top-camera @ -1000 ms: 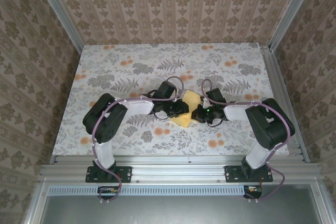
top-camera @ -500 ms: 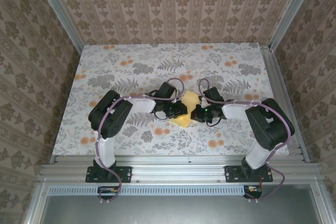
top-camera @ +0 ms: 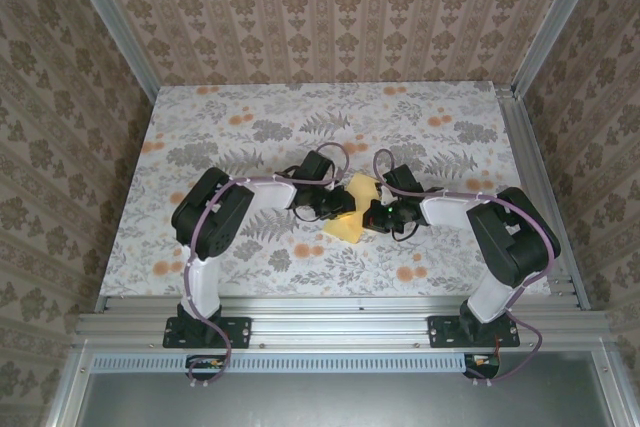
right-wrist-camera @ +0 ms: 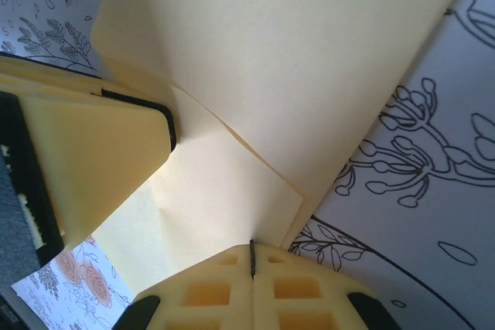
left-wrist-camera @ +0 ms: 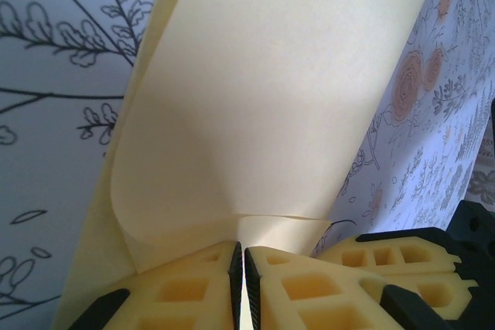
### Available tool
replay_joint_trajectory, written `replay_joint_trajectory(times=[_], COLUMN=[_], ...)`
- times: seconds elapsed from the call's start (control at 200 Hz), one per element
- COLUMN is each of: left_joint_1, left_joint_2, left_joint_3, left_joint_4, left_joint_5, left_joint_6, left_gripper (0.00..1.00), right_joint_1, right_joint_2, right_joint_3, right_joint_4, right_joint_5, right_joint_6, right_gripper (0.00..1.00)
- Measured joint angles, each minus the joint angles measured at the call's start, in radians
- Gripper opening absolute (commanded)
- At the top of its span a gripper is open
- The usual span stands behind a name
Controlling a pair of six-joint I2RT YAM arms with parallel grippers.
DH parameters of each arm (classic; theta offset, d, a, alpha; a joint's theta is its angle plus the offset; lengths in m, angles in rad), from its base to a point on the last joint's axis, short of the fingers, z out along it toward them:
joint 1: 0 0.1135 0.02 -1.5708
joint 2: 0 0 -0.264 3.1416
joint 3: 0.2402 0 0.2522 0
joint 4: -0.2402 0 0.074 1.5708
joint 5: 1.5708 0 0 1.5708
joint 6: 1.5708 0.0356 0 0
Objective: Fold a paper plane with a square sheet of paper (pick it up from the middle)
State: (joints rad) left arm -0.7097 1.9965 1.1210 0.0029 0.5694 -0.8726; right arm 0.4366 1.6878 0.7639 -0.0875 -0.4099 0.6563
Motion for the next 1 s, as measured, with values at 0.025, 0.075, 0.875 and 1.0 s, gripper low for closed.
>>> replay_joint_trajectory(times=[0.025, 0.075, 0.875, 1.0], left_joint_1=[0.001, 0.005, 0.037, 0.037], left_joint_2=[0.0, 0.001, 0.037, 0.037], left_joint_3=[0.0, 0.0, 0.04, 0.04], left_joint_4=[0.0, -0.001, -0.019, -0.018], left_joint_5=[0.003, 0.008, 0.064, 0.064], left_joint_6=[0.003, 0.007, 0.037, 0.041], left_gripper=[0.21, 0.2, 0.2, 0.2], right_joint_1=[0.0, 0.0, 0.006, -0.005], right_joint_2=[0.0, 0.0, -0.024, -0.054], right_joint_3=[0.0, 0.0, 0.001, -0.003], right_joint_4=[-0.001, -0.002, -0.031, -0.086], right_joint_5=[0.0, 0.001, 0.033, 0.056], right_joint_6=[0.0, -0.002, -0.029, -0.028], right_gripper=[0.0, 0.0, 0.06, 0.07])
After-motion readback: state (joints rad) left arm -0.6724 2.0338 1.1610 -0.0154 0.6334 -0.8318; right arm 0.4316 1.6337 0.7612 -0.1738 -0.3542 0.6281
